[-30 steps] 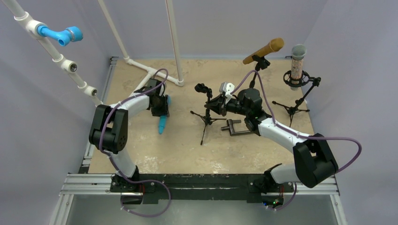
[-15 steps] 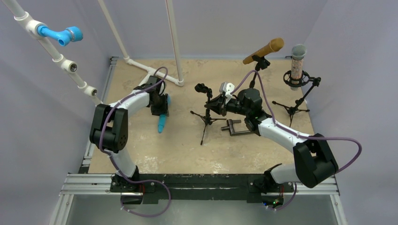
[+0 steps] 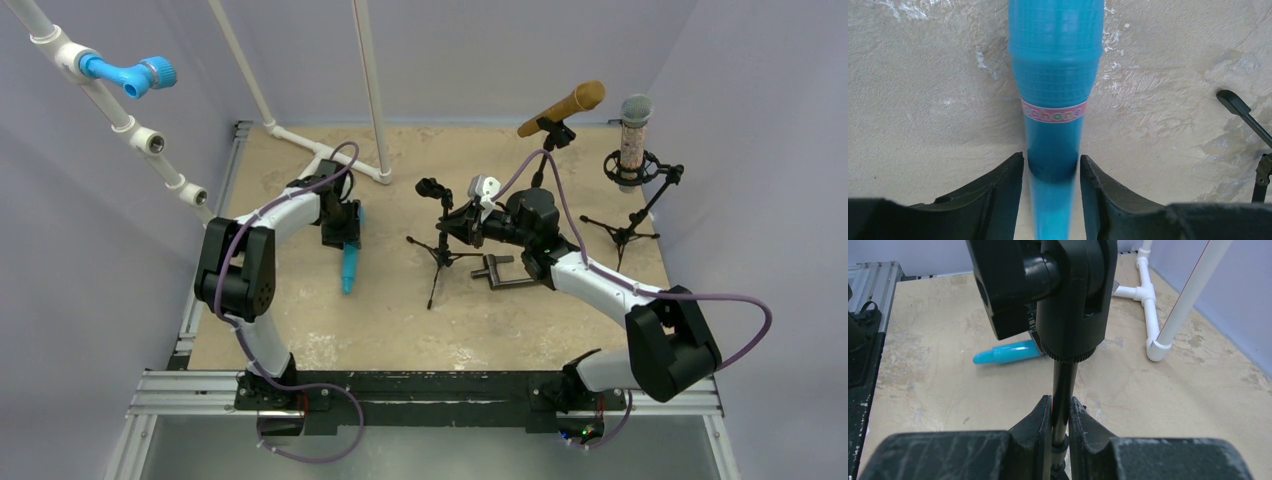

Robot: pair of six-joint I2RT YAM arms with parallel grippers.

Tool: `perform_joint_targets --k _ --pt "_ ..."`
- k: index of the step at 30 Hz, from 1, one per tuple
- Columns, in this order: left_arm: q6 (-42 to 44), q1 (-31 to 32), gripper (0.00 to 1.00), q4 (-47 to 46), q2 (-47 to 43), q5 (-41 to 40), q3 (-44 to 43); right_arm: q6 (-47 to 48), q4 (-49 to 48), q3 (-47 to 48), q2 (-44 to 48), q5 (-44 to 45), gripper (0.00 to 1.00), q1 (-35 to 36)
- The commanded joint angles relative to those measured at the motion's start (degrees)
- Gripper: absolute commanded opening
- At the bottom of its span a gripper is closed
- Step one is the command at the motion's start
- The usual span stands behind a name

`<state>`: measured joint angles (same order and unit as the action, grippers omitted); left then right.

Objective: Remove the microphone from the stand

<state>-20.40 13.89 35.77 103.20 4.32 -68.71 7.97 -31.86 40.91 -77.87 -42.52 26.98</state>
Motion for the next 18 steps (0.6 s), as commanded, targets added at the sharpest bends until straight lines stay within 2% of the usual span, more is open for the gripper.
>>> perform_joint_targets --k 1,11,18 --pt "1.4 -0.4 0.46 0.32 -0.06 -0.03 -2.01 2.29 7.33 -0.74 -1.21 1.12 0.0 -0.09" --pt "2.74 -0.44 0.51 0.85 -0.43 -0.83 -2.18 1.62 7.53 -0.36 -1.31 1.13 0.0 -0.09" --pt "8.22 -0.35 0.62 5.27 -4.01 3.46 -7.41 -0.45 10.05 2.77 -1.1 1.31 0.0 -0.11"
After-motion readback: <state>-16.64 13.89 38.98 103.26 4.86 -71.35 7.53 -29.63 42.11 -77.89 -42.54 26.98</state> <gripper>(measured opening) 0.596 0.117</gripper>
